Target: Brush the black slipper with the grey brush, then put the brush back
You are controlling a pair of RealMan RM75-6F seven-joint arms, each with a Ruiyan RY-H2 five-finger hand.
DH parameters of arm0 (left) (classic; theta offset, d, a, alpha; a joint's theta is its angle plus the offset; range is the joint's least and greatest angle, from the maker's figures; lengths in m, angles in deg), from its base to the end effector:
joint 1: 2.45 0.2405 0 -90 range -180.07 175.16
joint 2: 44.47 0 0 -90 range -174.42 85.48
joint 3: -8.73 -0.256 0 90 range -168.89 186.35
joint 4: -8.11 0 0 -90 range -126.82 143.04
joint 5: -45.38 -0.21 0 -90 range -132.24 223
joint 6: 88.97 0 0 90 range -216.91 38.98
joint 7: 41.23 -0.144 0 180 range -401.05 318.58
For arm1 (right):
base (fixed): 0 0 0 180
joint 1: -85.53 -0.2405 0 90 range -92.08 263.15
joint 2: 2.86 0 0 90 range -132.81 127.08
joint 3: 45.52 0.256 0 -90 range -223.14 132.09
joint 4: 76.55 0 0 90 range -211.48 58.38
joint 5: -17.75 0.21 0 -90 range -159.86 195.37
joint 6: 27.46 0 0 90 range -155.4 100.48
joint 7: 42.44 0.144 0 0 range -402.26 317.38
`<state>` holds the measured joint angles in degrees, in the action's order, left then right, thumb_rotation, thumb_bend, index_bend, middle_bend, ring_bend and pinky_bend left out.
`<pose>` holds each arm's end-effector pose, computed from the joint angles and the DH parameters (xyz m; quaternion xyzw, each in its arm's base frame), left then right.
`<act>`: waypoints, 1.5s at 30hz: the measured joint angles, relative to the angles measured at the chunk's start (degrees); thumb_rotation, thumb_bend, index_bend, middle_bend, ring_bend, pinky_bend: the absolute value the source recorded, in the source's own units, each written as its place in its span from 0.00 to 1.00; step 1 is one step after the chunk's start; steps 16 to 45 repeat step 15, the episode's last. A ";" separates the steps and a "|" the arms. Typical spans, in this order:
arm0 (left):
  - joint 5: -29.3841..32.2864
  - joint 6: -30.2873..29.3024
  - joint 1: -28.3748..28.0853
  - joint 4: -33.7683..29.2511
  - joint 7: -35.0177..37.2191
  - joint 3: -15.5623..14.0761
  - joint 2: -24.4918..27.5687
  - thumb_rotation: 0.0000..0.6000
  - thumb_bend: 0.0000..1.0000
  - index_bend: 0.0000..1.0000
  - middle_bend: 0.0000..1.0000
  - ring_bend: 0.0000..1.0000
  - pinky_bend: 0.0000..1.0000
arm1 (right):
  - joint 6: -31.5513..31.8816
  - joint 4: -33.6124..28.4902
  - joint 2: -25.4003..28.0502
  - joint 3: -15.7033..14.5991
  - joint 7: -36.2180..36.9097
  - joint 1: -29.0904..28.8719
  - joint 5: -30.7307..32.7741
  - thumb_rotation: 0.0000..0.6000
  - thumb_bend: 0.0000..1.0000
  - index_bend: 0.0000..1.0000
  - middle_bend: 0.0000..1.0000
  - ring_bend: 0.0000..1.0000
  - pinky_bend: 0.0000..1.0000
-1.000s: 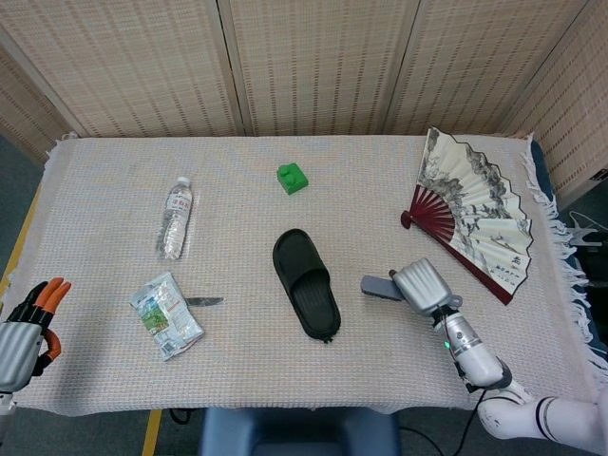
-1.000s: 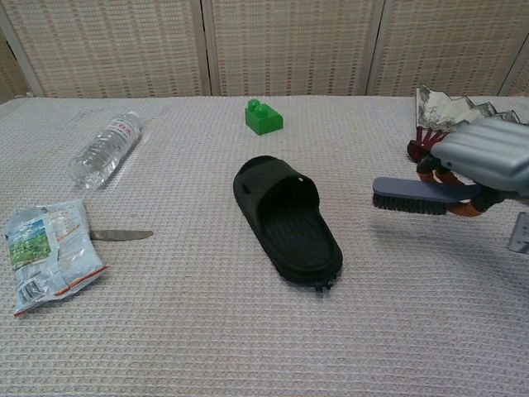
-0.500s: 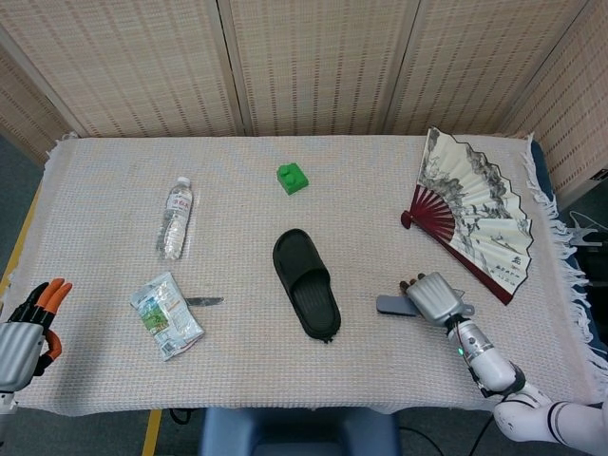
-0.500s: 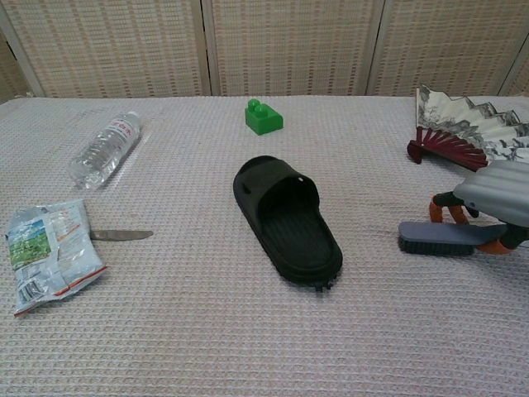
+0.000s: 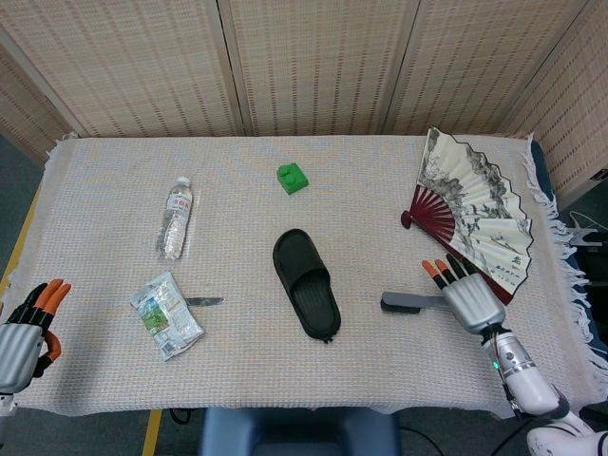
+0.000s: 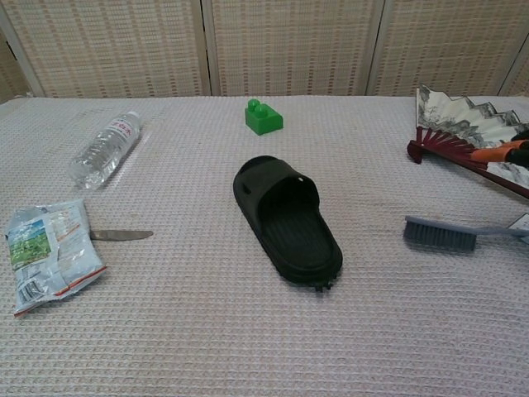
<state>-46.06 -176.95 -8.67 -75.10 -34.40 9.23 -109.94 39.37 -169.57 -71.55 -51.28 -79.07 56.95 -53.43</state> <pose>-0.3233 0.1818 0.1623 -0.6266 -0.3536 -0.4087 0.5616 -0.2754 -0.2613 0.0833 0.7924 -0.2280 0.1632 0.5417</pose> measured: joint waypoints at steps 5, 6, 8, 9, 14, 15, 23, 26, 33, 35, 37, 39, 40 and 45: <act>-0.83 -1.45 0.37 0.06 0.77 -0.05 0.11 1.00 0.51 0.00 0.00 0.02 0.24 | 8.59 -2.55 1.32 -0.48 8.28 5.15 -5.37 1.00 0.17 0.00 0.01 0.00 0.08; -0.98 -1.63 0.42 0.13 0.96 -0.08 0.08 1.00 0.50 0.00 0.00 0.02 0.24 | 11.72 -2.04 0.99 -0.51 11.72 6.83 -7.22 1.00 0.17 0.00 0.01 0.00 0.06; -1.32 -1.70 0.45 0.25 1.02 -0.20 0.04 1.00 0.50 0.00 0.00 0.02 0.24 | 17.44 -0.60 0.10 -0.54 16.71 9.60 -9.81 1.00 0.17 0.00 0.00 0.00 0.02; -1.43 -1.72 0.45 0.28 1.04 -0.25 0.04 1.00 0.50 0.00 0.00 0.02 0.24 | 22.39 0.62 -0.46 -0.67 19.94 11.58 -11.49 1.00 0.17 0.00 0.00 0.00 0.00; -1.97 -2.22 0.59 0.25 0.54 -0.38 -0.09 1.00 0.50 0.00 0.00 0.02 0.24 | 31.56 2.85 -1.49 -0.70 23.06 16.05 -15.43 1.00 0.17 0.00 0.00 0.00 0.00; -1.99 -2.36 0.66 0.23 0.42 -0.38 -0.12 1.00 0.50 0.00 0.00 0.02 0.24 | 31.89 3.20 -1.64 -0.57 23.51 17.24 -16.31 1.00 0.17 0.00 0.00 0.00 0.00; -1.99 -2.36 0.66 0.23 0.42 -0.38 -0.12 1.00 0.50 0.00 0.00 0.02 0.24 | 31.89 3.20 -1.64 -0.57 23.51 17.24 -16.31 1.00 0.17 0.00 0.00 0.00 0.00; -1.99 -2.36 0.66 0.23 0.42 -0.38 -0.12 1.00 0.50 0.00 0.00 0.02 0.24 | 31.89 3.20 -1.64 -0.57 23.51 17.24 -16.31 1.00 0.17 0.00 0.00 0.00 0.00; -1.99 -2.36 0.66 0.23 0.42 -0.38 -0.12 1.00 0.50 0.00 0.00 0.02 0.24 | 31.89 3.20 -1.64 -0.57 23.51 17.24 -16.31 1.00 0.17 0.00 0.00 0.00 0.00; -1.99 -2.36 0.66 0.23 0.42 -0.38 -0.12 1.00 0.50 0.00 0.00 0.02 0.24 | 31.89 3.20 -1.64 -0.57 23.51 17.24 -16.31 1.00 0.17 0.00 0.00 0.00 0.00; -1.99 -2.36 0.66 0.23 0.42 -0.38 -0.12 1.00 0.50 0.00 0.00 0.02 0.24 | 31.89 3.20 -1.64 -0.57 23.51 17.24 -16.31 1.00 0.17 0.00 0.00 0.00 0.00; -1.99 -2.36 0.66 0.23 0.42 -0.38 -0.12 1.00 0.50 0.00 0.00 0.02 0.24 | 31.89 3.20 -1.64 -0.57 23.51 17.24 -16.31 1.00 0.17 0.00 0.00 0.00 0.00; -1.99 -2.36 0.66 0.23 0.42 -0.38 -0.12 1.00 0.50 0.00 0.00 0.02 0.24 | 31.89 3.20 -1.64 -0.57 23.51 17.24 -16.31 1.00 0.17 0.00 0.00 0.00 0.00; -1.99 -2.36 0.66 0.23 0.42 -0.38 -0.12 1.00 0.50 0.00 0.00 0.02 0.24 | 31.89 3.20 -1.64 -0.57 23.51 17.24 -16.31 1.00 0.17 0.00 0.00 0.00 0.00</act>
